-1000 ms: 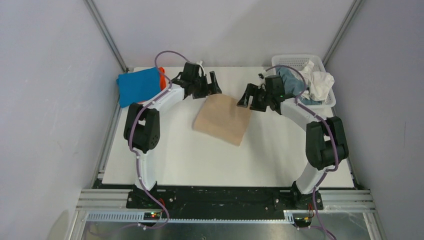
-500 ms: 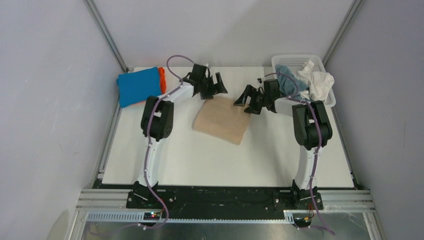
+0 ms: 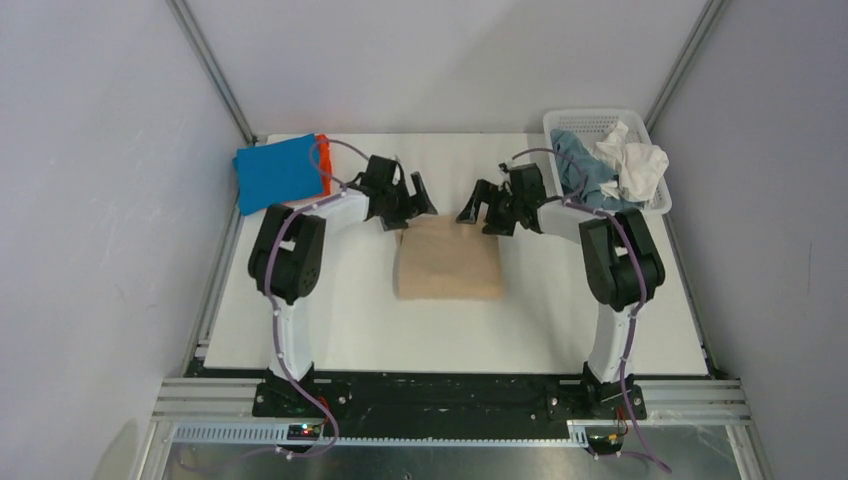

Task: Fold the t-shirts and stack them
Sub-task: Smooth out wrinkles on the folded tshirt

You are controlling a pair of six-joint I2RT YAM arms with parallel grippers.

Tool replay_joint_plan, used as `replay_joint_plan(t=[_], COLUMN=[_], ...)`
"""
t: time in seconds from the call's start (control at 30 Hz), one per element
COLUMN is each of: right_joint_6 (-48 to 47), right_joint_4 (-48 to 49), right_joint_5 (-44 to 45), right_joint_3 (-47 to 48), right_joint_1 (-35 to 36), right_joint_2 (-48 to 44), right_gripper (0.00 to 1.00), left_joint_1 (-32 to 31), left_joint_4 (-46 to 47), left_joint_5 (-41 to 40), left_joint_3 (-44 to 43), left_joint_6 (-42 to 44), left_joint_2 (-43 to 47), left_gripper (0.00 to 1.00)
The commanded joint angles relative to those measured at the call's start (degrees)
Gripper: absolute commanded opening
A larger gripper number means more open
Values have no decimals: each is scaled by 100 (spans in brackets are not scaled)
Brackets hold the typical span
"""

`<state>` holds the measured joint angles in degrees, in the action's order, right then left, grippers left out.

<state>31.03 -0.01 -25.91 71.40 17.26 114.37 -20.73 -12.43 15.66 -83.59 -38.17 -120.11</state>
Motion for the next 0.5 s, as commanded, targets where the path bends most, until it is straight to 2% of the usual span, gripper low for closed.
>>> replay_joint_plan(t=[0.0,0.1,0.3,0.4,0.47], right_joint_6=[82,130,25,-121,44], right_joint_4=[-961,-1069,-1501,-1843,-1762], right_joint_5=[1196,1640,1877,2091,1939], right_joint_3=[-845,-1018,-1032,-1138,-1504], right_joint_1=[416,543,623,876,1092], right_joint_2=[-747,-1337,-2548,-3115,-3726], right_gripper=[98,99,99,99,99], left_joint_1=[-294,-326,-371,-659,-914], left_joint_4=[-690,-699,-781,-795,-773], left_joint_5=[-1290,-1418,-1367,-1272,-1193], left_joint_3=[1155,1287,1196,1496,1860], left_joint_6=[13,64,153,200,87], left_joint_2=[772,1229,2447,3348,3805], left_gripper=[100,100,100,100,100])
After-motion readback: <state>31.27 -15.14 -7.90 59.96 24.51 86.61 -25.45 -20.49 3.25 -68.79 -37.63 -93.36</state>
